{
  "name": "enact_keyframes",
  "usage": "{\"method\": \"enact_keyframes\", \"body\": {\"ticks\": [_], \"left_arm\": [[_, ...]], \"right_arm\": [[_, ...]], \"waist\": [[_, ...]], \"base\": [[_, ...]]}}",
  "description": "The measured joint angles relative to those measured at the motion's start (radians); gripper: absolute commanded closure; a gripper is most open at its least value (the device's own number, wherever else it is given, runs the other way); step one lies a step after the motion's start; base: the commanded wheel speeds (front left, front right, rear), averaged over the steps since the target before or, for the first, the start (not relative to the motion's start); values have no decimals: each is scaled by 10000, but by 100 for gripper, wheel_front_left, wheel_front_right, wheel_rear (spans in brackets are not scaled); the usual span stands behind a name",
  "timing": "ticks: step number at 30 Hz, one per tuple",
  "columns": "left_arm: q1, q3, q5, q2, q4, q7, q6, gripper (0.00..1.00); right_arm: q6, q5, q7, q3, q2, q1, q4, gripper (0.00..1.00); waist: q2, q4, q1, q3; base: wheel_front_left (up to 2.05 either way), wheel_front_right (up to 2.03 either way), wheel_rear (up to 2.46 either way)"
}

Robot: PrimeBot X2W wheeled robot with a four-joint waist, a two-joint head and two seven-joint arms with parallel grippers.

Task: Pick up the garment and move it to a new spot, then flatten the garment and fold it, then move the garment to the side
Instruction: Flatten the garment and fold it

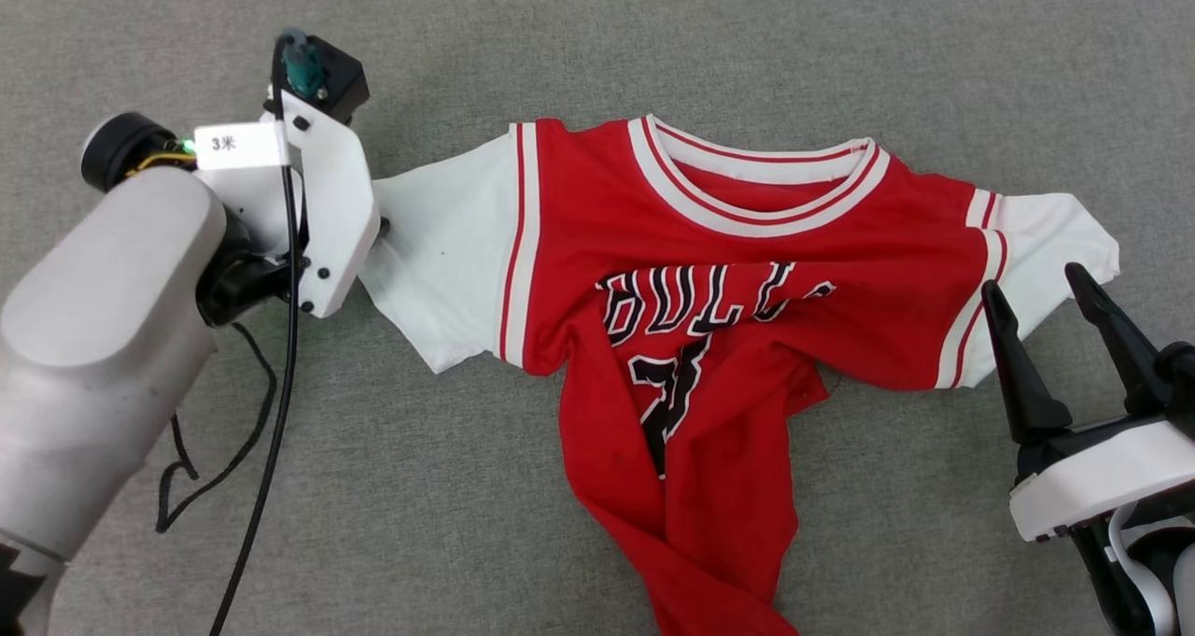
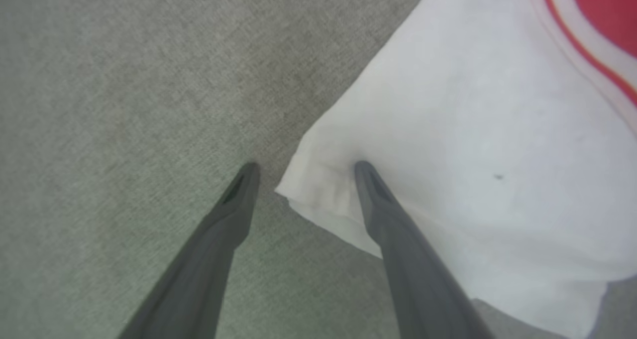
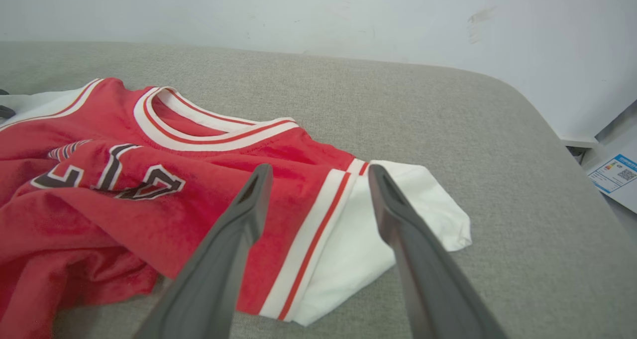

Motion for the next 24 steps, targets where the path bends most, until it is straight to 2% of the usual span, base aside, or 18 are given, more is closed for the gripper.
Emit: {"method": "enact_keyframes", "body": {"ticks": [5, 6, 7, 16, 24], "left_arm": [[-314, -851, -587, 249, 8, 167, 15, 0], [-340, -993, -681, 290, -25, 159, 44, 4], [-385, -1116, -777, 311, -29, 115, 42, 100], [-540, -1802, -863, 334, 96, -1774, -19, 100], [-613, -1498, -1068, 1133, 136, -3181, -15, 100]], "right_arm": [[0, 31, -17, -46, -61, -57, 40, 0], [0, 31, -29, -52, -67, -60, 44, 0], [0, 31, -29, -58, -71, -61, 50, 0], [0, 42, 19, -140, -111, -36, 109, 0], [0, 77, 115, -190, -111, 302, 199, 0]], "waist": [[0, -71, -1, 77], [0, -65, -1, 74], [0, -50, -1, 73], [0, 310, 0, -299], [0, 836, 0, -964]], "base": [[0, 0, 0], [0, 0, 0], [0, 0, 0], [0, 0, 0], [0, 0, 0]]}}
